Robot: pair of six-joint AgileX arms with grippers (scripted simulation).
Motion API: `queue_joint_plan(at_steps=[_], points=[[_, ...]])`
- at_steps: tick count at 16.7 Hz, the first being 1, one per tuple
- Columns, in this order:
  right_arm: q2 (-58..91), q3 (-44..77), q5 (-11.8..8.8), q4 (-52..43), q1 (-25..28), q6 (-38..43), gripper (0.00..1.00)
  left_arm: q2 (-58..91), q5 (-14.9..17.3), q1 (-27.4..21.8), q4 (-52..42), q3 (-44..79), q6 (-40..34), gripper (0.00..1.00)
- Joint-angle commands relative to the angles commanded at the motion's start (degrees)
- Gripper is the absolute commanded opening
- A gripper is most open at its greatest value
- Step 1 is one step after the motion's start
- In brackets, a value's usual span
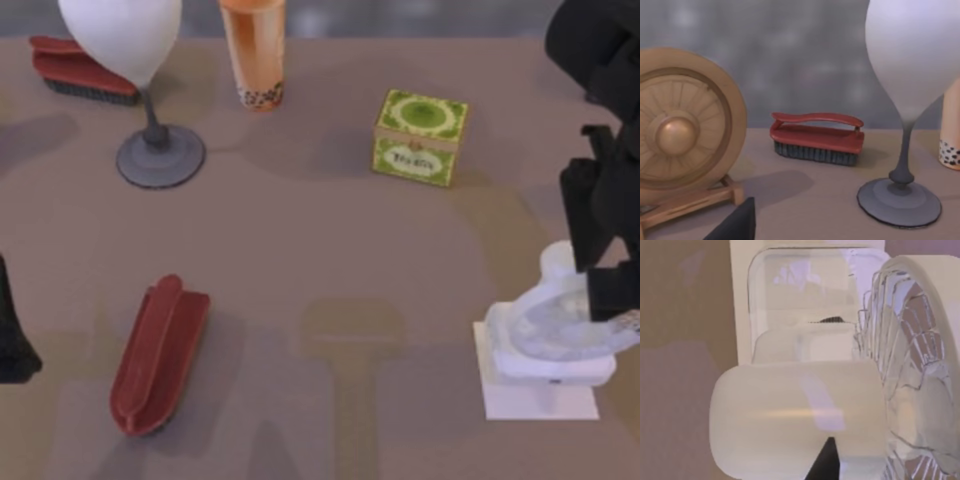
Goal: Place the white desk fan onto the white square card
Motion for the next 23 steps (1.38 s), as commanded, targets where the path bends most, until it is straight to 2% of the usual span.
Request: queue_joint_plan(at_steps=[6,10,23], points=[[0.3,-6.8,0.1,7.3,0.4,-0.2,0.0,0.0,0.0,0.0,0.0,0.0,0.0,1.0],[0.4,-7.2,0.1,7.7,0.3,-0.1,0.0,0.0,0.0,0.0,0.0,0.0,0.0,1.0],[0.4,-7.2,0.1,7.7,0.3,-0.1,0.98,0.0,0.0,0.0,0.0,0.0,0.0,1.0]])
